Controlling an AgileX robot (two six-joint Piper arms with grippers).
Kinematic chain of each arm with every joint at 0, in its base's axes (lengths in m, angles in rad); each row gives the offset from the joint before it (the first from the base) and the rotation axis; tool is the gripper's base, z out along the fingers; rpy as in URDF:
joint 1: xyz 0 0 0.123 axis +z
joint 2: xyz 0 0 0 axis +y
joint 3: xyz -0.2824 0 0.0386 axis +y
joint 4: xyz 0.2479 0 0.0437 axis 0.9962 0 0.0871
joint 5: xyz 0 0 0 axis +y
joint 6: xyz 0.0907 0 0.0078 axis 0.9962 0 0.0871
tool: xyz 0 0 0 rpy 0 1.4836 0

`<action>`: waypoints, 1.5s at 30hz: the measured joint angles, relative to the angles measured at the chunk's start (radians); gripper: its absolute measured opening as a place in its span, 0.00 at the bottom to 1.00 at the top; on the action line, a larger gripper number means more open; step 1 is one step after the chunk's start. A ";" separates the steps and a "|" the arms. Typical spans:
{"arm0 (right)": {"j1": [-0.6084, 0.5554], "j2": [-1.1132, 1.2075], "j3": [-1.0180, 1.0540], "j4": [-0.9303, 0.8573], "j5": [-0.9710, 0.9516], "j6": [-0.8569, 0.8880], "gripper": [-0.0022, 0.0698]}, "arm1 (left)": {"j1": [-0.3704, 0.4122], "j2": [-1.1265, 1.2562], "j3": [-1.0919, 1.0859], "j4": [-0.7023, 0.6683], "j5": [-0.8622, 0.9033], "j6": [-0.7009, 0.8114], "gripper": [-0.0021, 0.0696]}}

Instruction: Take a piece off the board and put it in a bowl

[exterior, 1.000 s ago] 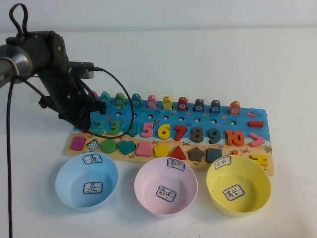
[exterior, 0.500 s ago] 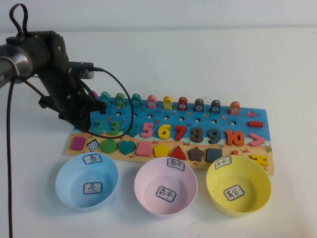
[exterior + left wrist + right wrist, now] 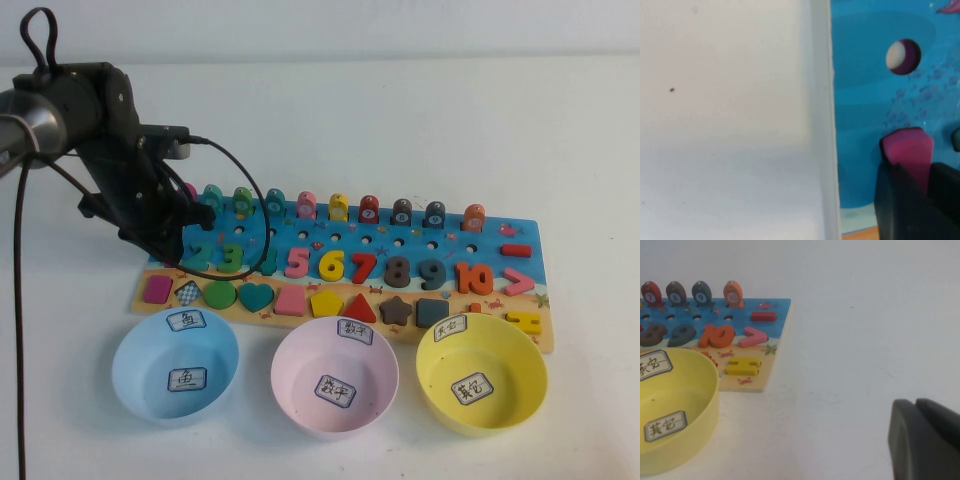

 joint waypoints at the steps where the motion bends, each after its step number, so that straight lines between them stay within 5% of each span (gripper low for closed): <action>1: 0.000 0.000 0.000 0.000 0.000 0.000 0.01 | 0.000 0.000 0.000 0.000 0.000 0.000 0.12; 45: 0.000 0.000 0.000 0.000 0.000 0.000 0.01 | -0.049 0.000 0.000 0.115 -0.032 -0.014 0.12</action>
